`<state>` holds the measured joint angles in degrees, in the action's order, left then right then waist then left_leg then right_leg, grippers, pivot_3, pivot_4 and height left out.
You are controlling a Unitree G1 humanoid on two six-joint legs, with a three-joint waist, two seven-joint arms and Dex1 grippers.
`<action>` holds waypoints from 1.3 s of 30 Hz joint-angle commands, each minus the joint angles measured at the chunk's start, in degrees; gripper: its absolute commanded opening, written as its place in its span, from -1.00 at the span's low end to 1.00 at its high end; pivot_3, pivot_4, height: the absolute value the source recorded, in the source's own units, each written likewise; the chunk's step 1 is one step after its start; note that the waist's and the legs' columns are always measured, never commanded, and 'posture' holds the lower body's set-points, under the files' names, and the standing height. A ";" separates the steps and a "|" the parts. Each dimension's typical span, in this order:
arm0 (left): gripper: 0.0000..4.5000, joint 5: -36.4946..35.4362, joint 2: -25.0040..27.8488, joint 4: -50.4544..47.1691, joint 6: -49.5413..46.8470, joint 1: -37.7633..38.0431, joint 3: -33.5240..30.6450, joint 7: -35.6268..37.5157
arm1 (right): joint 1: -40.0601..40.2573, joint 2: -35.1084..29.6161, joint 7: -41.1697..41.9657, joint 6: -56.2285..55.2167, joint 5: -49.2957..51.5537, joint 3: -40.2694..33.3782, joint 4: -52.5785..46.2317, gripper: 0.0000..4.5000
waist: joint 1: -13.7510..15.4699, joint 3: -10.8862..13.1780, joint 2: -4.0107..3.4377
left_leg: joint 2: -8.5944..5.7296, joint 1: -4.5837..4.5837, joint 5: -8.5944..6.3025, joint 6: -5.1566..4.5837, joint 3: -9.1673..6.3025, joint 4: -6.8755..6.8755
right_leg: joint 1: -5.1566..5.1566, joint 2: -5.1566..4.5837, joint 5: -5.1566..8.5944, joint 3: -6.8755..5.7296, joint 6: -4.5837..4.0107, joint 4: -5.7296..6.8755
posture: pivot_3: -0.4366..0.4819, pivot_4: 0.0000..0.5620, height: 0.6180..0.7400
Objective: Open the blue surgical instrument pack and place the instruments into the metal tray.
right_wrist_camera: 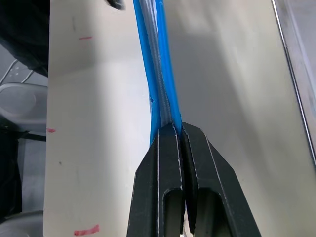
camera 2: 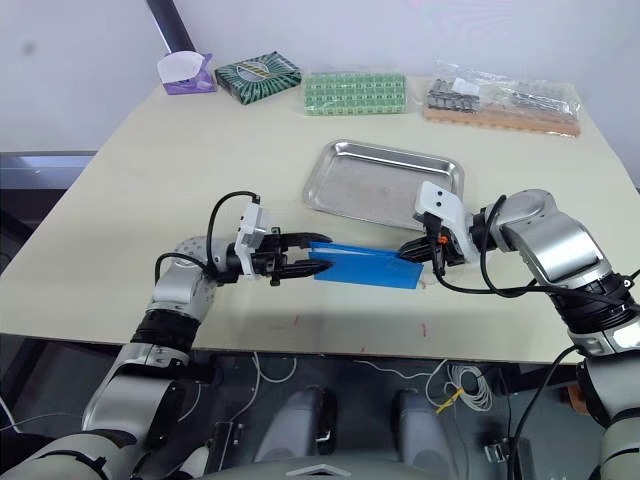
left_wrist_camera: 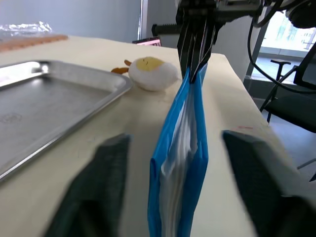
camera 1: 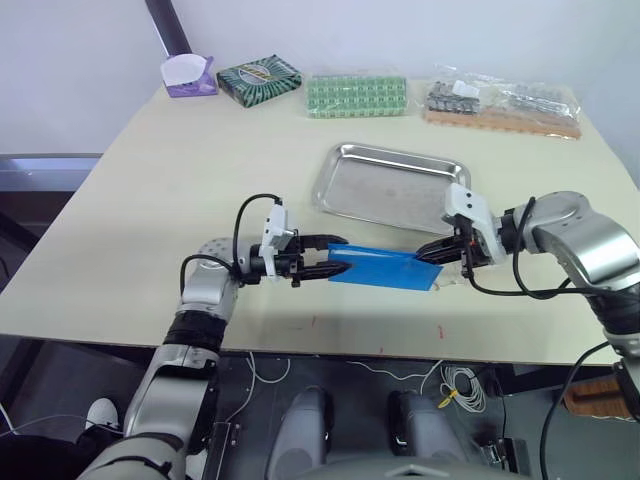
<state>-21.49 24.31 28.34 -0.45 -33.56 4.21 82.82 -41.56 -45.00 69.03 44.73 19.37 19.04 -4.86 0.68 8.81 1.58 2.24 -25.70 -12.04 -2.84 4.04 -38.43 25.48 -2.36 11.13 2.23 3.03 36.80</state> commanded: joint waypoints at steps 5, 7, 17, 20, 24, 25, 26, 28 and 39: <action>-1.00 0.48 -0.84 0.39 2.86 -1.37 -0.05 1.10 | 3.22 0.34 -1.77 -0.19 0.59 -2.84 -2.38 -0.87 | 0.07 0.00 0.00 | 0.01 -0.01 0.00 0.00 0.00 0.00 | 0.00 0.00 0.00 0.00 0.00 0.00 | -0.05 -0.47 1.00; -1.00 0.64 -0.80 0.61 3.27 -1.49 -0.07 1.39 | 4.65 0.36 -2.53 -0.69 2.19 -6.18 -3.55 -0.62 | 0.18 0.00 0.00 | 0.00 -0.01 0.00 0.00 -0.02 0.00 | 0.00 0.00 0.00 -0.01 0.00 0.00 | -0.05 -0.47 1.00; -1.00 1.17 -0.31 1.81 4.32 -2.23 -0.39 2.51 | 26.32 -9.02 -2.18 6.95 19.35 -40.26 -21.96 0.98 | 0.30 0.02 -0.01 | 0.00 -0.22 -0.01 -0.01 -0.21 0.01 | 0.01 -0.02 0.02 -0.13 0.02 -0.07 | -0.05 -0.47 1.00; -1.00 1.06 -0.06 2.49 4.47 -2.57 -0.54 2.80 | 33.36 -11.58 -1.34 7.57 21.87 -48.70 -24.25 0.98 | -0.16 0.02 0.00 | 0.00 -0.05 -0.01 -0.01 -0.16 0.01 | -0.05 -0.01 0.02 -0.10 0.03 -0.05 | -0.05 -0.47 1.00; -1.00 1.01 0.03 2.99 4.69 -2.73 -0.59 3.09 | 40.41 -13.54 -0.94 9.44 24.61 -58.55 -25.82 0.98 | -0.17 0.02 -0.01 | 0.03 0.01 -0.01 -0.01 -0.15 0.01 | -0.04 0.05 0.02 -0.05 0.03 -0.01 | -0.05 -0.47 1.00; -1.00 0.99 -0.01 2.99 4.74 -2.71 -0.58 3.12 | 41.72 -13.79 -1.23 10.03 24.94 -60.32 -26.14 0.98 | -0.17 0.02 -0.01 | 0.03 0.01 -0.01 -0.01 -0.16 0.01 | -0.04 0.05 0.02 -0.01 0.03 -0.01 | -0.05 -0.47 1.00; -1.00 0.99 -0.04 3.04 4.78 -2.71 -0.57 3.14 | 42.60 -14.00 -1.51 10.32 25.16 -61.35 -26.32 0.98 | -0.12 0.02 -0.01 | 0.03 0.01 -0.01 -0.01 -0.16 0.02 | -0.04 0.05 0.02 -0.01 0.03 -0.01 | -0.05 -0.47 1.00; -1.00 0.92 -0.20 2.90 4.80 -2.63 -0.56 3.02 | 43.45 -14.00 -3.29 10.96 25.50 -61.88 -26.67 0.98 | -0.05 0.02 0.00 | 0.02 -0.01 -0.01 -0.01 -0.16 0.02 | -0.04 0.05 0.02 -0.02 0.03 -0.02 | -0.05 -0.47 1.00; -1.00 0.84 -1.12 0.30 4.69 -0.87 0.00 1.90 | 23.28 -11.57 -17.64 -2.62 4.26 -27.29 -7.51 0.98 | -0.13 0.02 -0.02 | -0.01 -0.02 -0.01 -0.01 -0.03 0.01 | 0.00 0.04 0.02 0.07 0.02 -0.02 | -0.05 -0.47 1.00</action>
<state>-20.40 23.31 30.43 3.92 -34.31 4.52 84.75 -16.27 -56.86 52.08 44.58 26.34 -10.11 -14.64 0.55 8.84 1.56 2.23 -25.74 -12.04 -2.85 4.01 -38.41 25.52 -2.32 11.14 2.30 3.05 36.78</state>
